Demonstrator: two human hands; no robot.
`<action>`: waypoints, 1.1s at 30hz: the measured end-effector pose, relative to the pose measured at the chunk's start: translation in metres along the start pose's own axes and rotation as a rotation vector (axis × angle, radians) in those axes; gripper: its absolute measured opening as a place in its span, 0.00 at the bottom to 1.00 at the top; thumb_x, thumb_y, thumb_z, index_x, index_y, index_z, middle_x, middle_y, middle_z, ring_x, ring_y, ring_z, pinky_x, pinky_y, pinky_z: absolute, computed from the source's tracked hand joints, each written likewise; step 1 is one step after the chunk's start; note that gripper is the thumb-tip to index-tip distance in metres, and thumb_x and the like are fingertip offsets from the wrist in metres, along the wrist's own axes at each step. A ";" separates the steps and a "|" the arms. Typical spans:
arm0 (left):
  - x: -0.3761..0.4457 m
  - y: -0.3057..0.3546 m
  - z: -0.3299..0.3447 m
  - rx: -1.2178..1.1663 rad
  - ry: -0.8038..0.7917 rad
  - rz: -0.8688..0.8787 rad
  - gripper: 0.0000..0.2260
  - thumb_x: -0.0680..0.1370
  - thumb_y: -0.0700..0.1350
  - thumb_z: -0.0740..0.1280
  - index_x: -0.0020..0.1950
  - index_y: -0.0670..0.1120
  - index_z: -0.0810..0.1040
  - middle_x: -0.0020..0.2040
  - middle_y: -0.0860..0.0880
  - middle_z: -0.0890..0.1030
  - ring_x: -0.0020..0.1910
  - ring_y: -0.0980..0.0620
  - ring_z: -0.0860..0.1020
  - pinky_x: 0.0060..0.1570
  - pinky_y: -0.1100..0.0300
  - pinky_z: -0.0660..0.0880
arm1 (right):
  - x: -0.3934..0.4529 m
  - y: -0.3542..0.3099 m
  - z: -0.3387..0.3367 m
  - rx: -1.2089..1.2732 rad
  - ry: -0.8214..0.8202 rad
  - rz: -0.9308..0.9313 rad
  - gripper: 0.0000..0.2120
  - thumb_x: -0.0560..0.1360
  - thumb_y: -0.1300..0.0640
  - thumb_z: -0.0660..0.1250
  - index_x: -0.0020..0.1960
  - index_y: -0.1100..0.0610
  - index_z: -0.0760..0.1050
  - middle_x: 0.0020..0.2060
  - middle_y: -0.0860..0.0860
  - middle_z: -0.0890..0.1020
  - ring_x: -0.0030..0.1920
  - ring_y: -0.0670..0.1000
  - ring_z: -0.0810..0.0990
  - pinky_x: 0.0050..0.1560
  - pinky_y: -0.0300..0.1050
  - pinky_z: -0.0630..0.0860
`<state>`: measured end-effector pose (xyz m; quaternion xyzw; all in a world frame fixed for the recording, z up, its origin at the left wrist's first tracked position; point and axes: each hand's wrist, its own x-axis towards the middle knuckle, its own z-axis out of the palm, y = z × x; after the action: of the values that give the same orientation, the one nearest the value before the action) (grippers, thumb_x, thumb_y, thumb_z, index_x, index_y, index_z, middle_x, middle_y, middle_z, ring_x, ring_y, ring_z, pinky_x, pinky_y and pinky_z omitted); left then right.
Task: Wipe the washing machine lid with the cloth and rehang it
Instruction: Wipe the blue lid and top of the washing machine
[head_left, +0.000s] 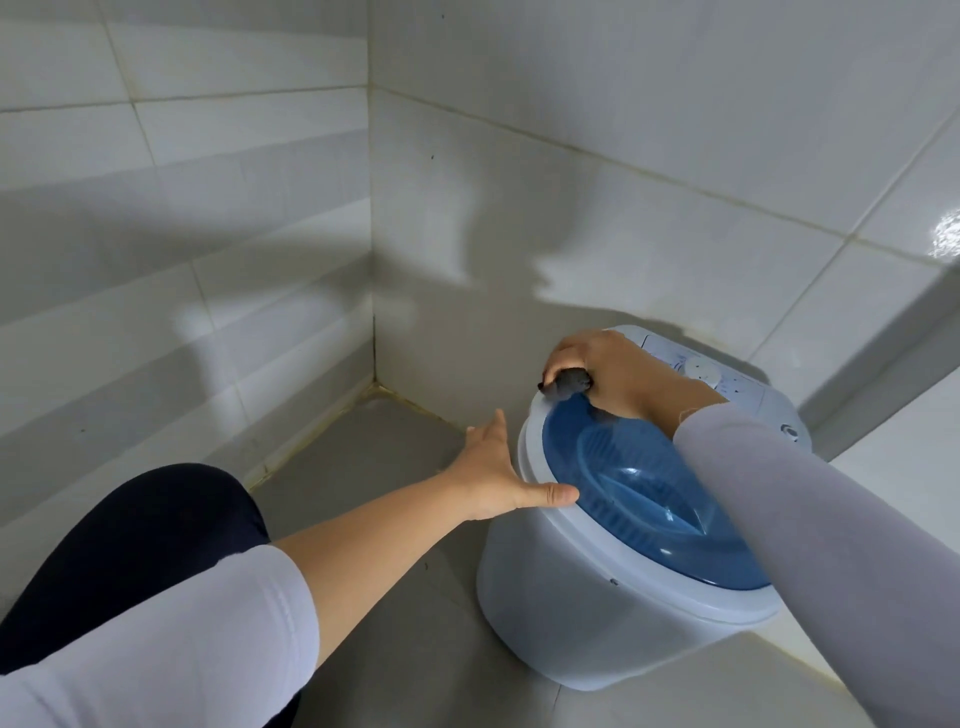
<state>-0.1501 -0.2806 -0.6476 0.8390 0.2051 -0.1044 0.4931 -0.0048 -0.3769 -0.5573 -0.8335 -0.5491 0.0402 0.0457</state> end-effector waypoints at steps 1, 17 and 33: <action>0.001 0.000 -0.002 0.027 -0.007 0.005 0.60 0.62 0.67 0.73 0.77 0.49 0.36 0.79 0.48 0.40 0.78 0.49 0.38 0.76 0.43 0.50 | 0.001 0.005 -0.006 0.054 0.055 0.064 0.26 0.61 0.78 0.59 0.50 0.57 0.81 0.52 0.51 0.81 0.51 0.53 0.78 0.51 0.45 0.75; 0.034 0.017 -0.045 0.121 -0.038 0.017 0.56 0.66 0.63 0.73 0.78 0.46 0.38 0.79 0.45 0.42 0.78 0.49 0.40 0.75 0.52 0.51 | -0.003 0.005 0.005 0.139 -0.114 0.132 0.14 0.75 0.50 0.65 0.60 0.48 0.77 0.65 0.44 0.74 0.65 0.46 0.70 0.63 0.37 0.61; 0.042 0.023 -0.053 0.238 -0.135 0.037 0.54 0.68 0.62 0.72 0.78 0.46 0.36 0.80 0.47 0.43 0.78 0.47 0.42 0.77 0.50 0.50 | 0.011 0.026 0.015 0.115 0.008 0.142 0.17 0.74 0.68 0.63 0.56 0.52 0.81 0.60 0.48 0.79 0.62 0.50 0.73 0.57 0.34 0.61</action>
<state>-0.1033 -0.2340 -0.6190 0.8863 0.1419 -0.1750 0.4047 0.0218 -0.3762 -0.5755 -0.8665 -0.4852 0.0714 0.0930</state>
